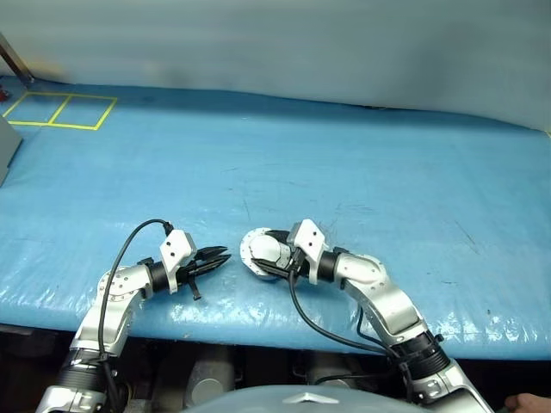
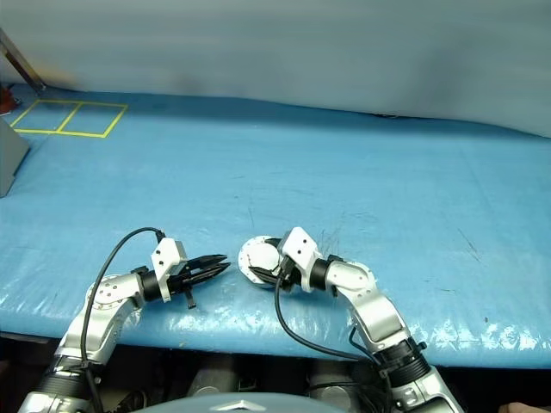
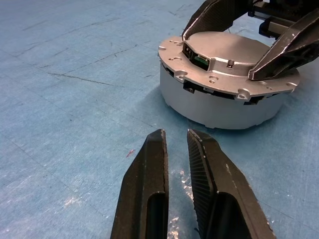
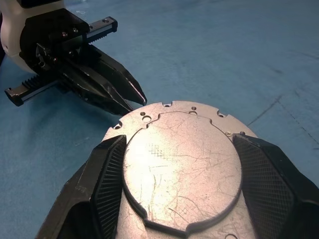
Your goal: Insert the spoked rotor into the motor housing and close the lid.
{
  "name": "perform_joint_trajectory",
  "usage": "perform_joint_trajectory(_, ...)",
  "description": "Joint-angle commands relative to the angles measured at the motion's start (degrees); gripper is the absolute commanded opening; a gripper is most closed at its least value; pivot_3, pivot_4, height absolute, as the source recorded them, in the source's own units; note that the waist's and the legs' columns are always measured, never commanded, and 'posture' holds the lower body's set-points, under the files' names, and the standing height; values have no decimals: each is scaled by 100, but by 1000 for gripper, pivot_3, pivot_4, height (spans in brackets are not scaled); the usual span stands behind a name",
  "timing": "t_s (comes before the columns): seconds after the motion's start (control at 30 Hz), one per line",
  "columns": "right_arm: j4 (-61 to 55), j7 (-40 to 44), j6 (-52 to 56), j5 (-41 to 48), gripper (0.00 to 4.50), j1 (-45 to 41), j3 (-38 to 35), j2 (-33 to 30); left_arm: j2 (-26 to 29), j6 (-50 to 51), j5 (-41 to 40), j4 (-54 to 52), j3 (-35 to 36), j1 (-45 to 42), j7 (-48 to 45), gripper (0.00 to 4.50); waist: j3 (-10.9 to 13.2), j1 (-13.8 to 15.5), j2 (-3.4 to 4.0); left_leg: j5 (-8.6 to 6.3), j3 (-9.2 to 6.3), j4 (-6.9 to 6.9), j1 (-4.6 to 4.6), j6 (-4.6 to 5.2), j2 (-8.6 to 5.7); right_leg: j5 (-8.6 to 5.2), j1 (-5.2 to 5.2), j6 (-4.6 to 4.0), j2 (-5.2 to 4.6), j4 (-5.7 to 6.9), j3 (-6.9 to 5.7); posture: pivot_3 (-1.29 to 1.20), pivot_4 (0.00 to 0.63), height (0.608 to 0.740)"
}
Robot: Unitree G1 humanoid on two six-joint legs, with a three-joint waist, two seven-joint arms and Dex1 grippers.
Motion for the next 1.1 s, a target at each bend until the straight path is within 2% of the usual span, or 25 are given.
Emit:
perform_joint_trajectory(0.03, -259, 77, -1, 20, 3023, -226, -50, -45, -15, -86, -62, 9, 18, -28, -31, 739, 0, -1, 0, 4, 0, 0, 0, 7, 0, 0, 1, 0, 0, 0, 0, 0, 150, 740)
perform_joint_trajectory(0.53, -105, 435, 117, -55, 3023, -430, 76, -347, -48, -84, -73, 91, 15, -16, -71, 739, 0, 2, 0, 10, 2, -1, -9, 14, 0, 0, 3, 0, 1, 0, 0, 0, 150, 740)
perform_joint_trajectory(1.1, 217, 232, -33, -375, 3023, -395, 131, -138, -63, -100, -55, 129, 10, -16, -63, 739, 0, -8, 0, 6, 0, -1, 1, 7, 2, 0, 1, 0, 2, 2, -1, 0, 150, 740)
